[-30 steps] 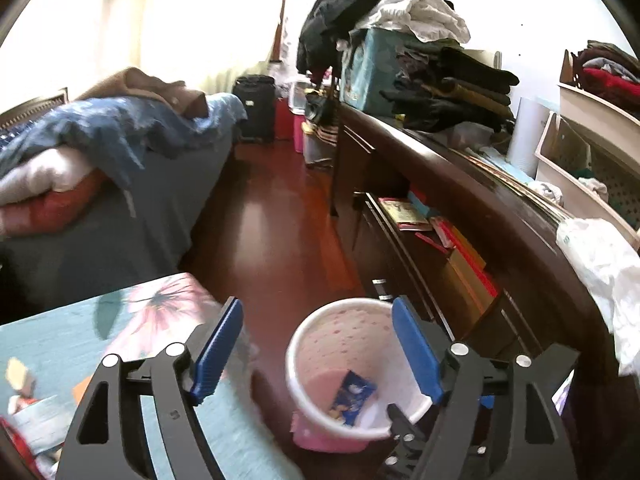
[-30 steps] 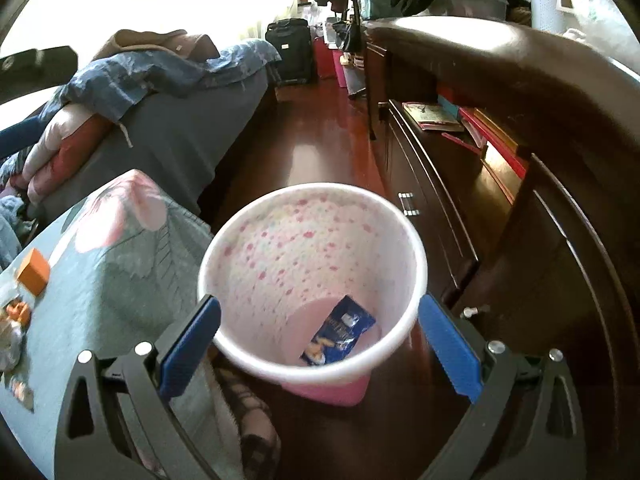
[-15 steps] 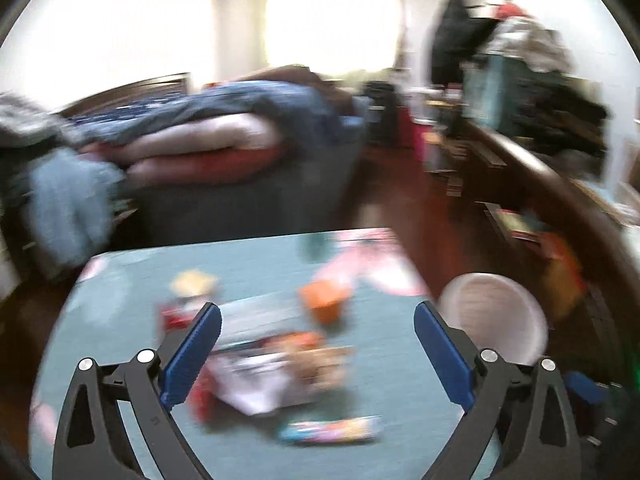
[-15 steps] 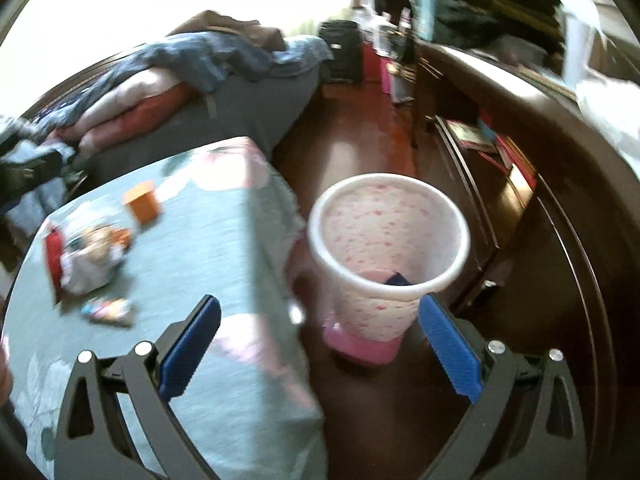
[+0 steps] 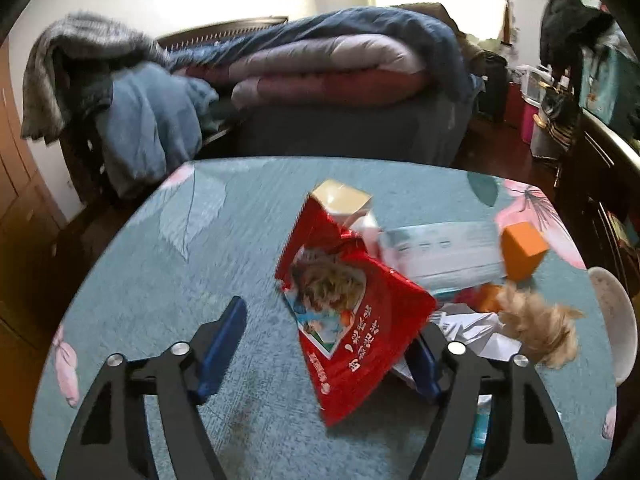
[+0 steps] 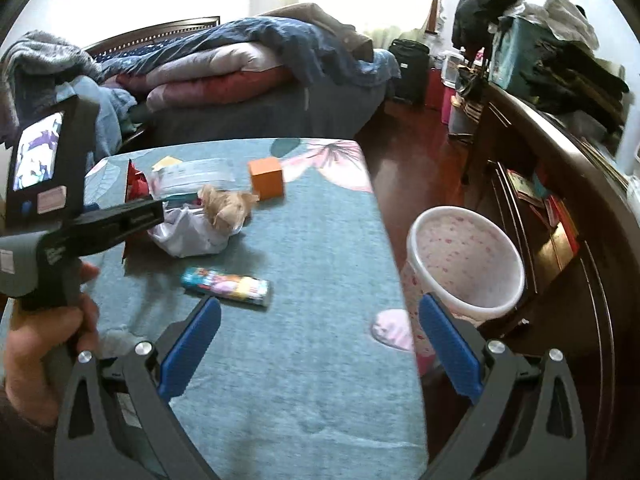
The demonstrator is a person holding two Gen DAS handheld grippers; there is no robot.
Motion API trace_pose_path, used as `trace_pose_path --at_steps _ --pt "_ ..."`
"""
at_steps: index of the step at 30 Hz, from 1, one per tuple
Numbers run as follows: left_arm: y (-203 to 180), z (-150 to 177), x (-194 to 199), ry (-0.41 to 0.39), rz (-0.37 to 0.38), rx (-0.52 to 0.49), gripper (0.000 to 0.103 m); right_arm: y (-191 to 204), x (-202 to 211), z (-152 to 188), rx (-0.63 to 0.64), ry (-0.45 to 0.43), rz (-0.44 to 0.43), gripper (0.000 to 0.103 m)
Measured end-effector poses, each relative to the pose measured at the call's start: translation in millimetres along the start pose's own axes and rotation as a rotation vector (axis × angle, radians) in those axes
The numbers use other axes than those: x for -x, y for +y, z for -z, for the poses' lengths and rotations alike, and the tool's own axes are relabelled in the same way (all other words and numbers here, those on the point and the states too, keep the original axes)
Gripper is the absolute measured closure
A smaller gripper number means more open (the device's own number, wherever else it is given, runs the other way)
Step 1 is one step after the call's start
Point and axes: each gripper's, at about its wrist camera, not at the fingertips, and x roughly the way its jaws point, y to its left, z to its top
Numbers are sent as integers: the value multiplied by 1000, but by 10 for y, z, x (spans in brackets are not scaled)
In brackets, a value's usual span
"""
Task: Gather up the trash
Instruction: 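Grasp the red snack bag with the left tool while the right tool grasps the brown paper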
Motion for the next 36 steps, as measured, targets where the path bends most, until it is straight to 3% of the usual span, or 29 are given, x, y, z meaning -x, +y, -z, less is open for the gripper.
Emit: trace_pose_path --at_steps 2,5,6,13,21,25,27,28,30,31,32,36 --pt "92 10 8 -11 11 24 48 88 -23 -37 9 -1 -9 4" --pt "224 23 -36 19 59 46 93 224 -80 -90 20 4 -17 4" --pt "269 25 -44 29 72 59 98 254 -99 -108 22 7 -20 4" --pt "708 22 184 -51 121 138 99 518 -318 -281 22 24 -45 4" --pt "1118 -44 551 -156 127 178 99 481 -725 -678 -141 75 -117 4" --pt "1254 -65 640 -180 145 200 99 494 -919 -822 -175 97 -112 5" --pt "1307 -71 653 -176 162 209 99 529 -1052 -851 -174 131 -94 13" --pt "1328 -71 661 -177 167 210 99 546 -1098 -855 -175 145 -93 23" --pt "1364 -72 673 -180 167 207 99 558 -1210 -823 -189 187 -109 46" --pt "1385 -73 681 -184 164 207 99 559 -1244 -803 -195 203 -115 62" --pt "1403 -74 691 -188 160 209 99 560 -1259 -779 -206 214 -133 69" --pt "1470 -65 733 -197 144 212 99 576 -1111 -745 -189 168 -116 72"
